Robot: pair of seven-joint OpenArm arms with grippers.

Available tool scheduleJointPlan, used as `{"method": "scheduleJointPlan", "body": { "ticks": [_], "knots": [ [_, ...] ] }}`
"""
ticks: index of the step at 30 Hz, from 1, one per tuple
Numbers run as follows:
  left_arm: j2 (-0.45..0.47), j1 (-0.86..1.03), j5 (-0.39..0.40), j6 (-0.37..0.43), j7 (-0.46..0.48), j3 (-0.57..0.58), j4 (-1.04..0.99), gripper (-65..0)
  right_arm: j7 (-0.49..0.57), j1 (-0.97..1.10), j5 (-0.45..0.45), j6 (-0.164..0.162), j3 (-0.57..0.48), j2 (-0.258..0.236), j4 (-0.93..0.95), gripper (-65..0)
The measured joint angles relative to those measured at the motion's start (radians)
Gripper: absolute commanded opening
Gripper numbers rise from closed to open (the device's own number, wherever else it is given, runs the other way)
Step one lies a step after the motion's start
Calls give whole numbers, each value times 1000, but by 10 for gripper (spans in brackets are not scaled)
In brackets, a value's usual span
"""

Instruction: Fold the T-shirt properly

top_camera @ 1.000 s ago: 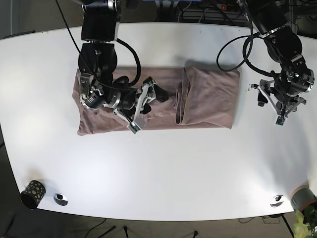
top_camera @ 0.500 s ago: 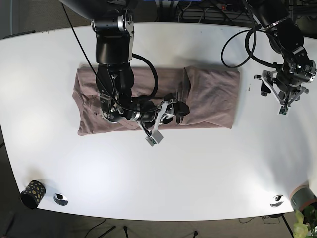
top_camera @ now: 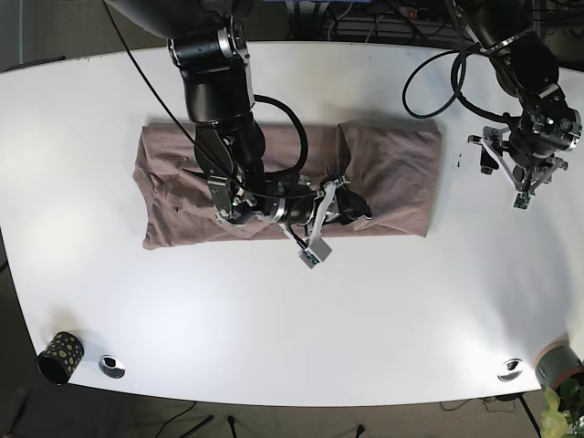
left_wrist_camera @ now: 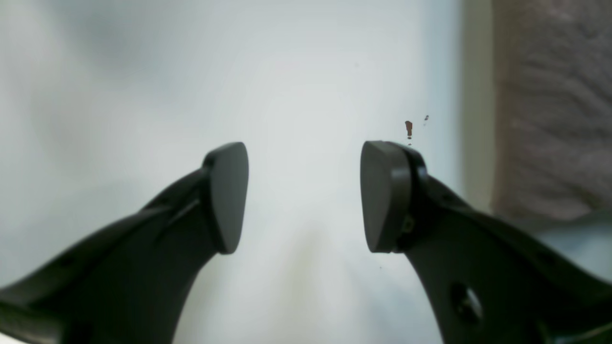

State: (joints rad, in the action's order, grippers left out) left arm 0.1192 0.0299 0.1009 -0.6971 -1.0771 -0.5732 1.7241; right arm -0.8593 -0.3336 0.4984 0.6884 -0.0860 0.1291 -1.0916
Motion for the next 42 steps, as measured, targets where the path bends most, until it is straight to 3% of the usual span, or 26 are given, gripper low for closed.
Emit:
{"method": "scheduleJointPlan", "body": {
  "ticks": [5,24,42],
  "knots": [
    [-11,0,1,0,0,2,0,-306,37,0,3,0,-10,-19,0,-650],
    [-10,0,-1,0,0,44,-1,-306,27,4,2,0,-6,-97,-80,-650],
    [-29,0,0,0,0,48,-1,-306,45,-25,3,0,-5,-107,-28,-648]
  ]
}}
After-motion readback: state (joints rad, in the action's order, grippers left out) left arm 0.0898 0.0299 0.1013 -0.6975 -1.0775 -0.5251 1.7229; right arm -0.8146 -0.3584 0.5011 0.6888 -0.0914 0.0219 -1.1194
